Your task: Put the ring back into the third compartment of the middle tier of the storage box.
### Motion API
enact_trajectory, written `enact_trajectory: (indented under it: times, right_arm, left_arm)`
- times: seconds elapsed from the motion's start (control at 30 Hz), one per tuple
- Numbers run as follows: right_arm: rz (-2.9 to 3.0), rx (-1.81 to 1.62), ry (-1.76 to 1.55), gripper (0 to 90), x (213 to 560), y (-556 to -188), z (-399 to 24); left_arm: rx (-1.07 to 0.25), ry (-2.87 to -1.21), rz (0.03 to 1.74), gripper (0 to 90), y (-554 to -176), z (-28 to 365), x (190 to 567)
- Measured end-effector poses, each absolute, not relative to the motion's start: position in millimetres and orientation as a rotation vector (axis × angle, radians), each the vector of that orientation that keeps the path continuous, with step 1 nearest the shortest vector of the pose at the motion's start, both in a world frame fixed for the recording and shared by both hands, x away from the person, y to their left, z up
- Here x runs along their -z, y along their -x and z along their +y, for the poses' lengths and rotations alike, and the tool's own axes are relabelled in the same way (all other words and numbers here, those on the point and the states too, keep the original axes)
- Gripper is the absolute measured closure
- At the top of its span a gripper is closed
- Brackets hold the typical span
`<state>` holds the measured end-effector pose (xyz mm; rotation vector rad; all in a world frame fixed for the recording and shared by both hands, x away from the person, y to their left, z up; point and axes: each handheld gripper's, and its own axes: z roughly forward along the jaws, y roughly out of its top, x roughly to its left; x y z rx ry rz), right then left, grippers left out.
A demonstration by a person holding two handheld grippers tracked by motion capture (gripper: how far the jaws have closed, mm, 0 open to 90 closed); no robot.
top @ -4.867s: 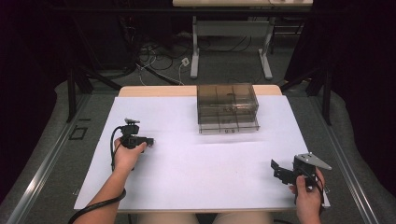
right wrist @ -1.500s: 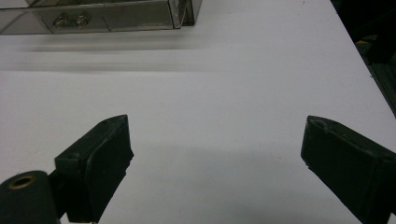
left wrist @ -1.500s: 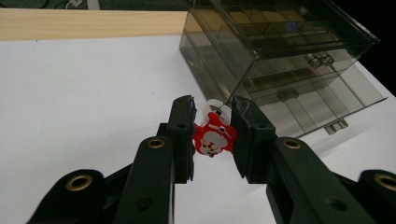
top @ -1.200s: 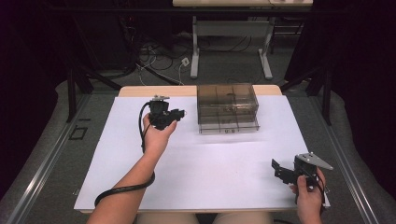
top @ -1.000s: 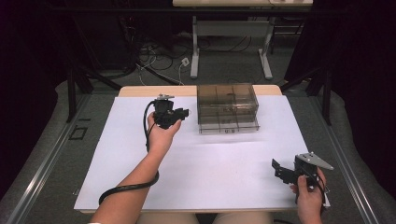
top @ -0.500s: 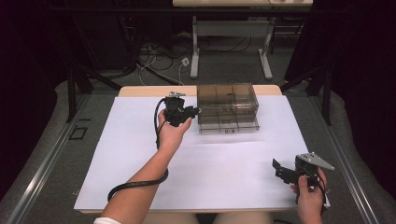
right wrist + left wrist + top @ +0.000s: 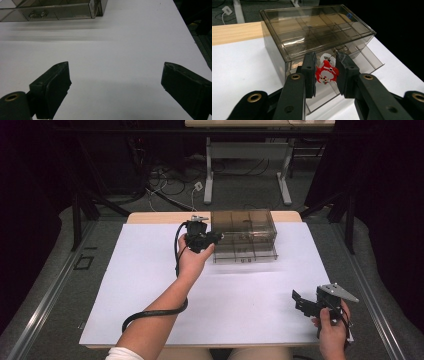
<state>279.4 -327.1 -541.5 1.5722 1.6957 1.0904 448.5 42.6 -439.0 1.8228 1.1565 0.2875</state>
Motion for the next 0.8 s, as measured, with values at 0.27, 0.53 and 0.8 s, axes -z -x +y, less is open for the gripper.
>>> enact_trajectory:
  times: [0.27,0.53,0.8]
  right_arm:
    - [1.694,-1.089,-1.578,8.4,541,-279,-326]
    - [1.7,-1.088,-1.569,8.5,542,-280,-327]
    - [1.699,-1.094,-1.573,8.6,542,-280,-327]
  left_arm:
    - [-0.283,-1.832,1.141,70.0,-450,30,440]
    - [-0.273,-1.848,1.132,70.0,-451,15,446]
    - [-0.279,-1.857,1.119,70.1,-453,4,448]
